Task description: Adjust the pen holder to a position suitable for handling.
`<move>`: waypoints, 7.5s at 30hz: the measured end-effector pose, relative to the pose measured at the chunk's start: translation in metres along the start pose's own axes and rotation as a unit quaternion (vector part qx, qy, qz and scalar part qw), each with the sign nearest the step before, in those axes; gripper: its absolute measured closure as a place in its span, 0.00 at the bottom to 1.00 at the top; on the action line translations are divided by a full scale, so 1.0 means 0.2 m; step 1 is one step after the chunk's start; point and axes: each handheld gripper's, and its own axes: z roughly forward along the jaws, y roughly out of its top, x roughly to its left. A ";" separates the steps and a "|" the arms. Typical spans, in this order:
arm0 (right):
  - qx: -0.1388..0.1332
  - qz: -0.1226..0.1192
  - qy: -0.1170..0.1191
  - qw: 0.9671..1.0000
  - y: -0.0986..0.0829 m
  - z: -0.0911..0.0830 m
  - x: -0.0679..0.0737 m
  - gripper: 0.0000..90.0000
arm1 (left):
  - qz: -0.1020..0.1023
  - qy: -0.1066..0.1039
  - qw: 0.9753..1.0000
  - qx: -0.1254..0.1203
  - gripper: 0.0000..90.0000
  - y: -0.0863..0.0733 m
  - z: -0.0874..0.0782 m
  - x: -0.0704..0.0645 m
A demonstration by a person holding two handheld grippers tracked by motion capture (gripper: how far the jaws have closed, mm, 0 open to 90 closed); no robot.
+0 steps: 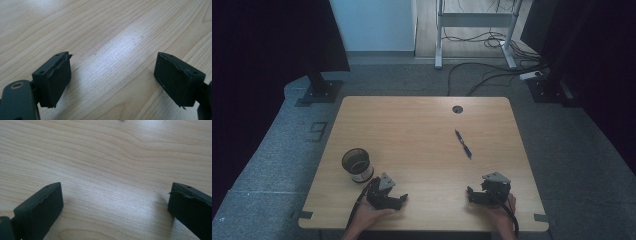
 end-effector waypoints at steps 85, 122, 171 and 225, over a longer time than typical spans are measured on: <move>-0.001 0.011 -0.011 1.000 0.01 0.00 -0.01 0.00 | -0.090 0.070 0.982 -0.151 0.13 -0.02 -0.65 0.37; -0.003 0.011 -0.012 1.000 0.01 0.01 -0.01 0.01 | -0.129 0.089 0.983 -0.094 0.04 -0.13 -0.44 0.56; -0.003 0.011 -0.011 1.000 0.01 0.01 -0.01 0.01 | -0.118 0.102 0.979 -0.130 0.11 -0.03 -0.44 0.52; -0.004 0.012 -0.013 1.000 0.01 0.00 -0.01 0.03 | -0.078 0.080 0.985 -0.131 0.11 0.33 -0.29 0.27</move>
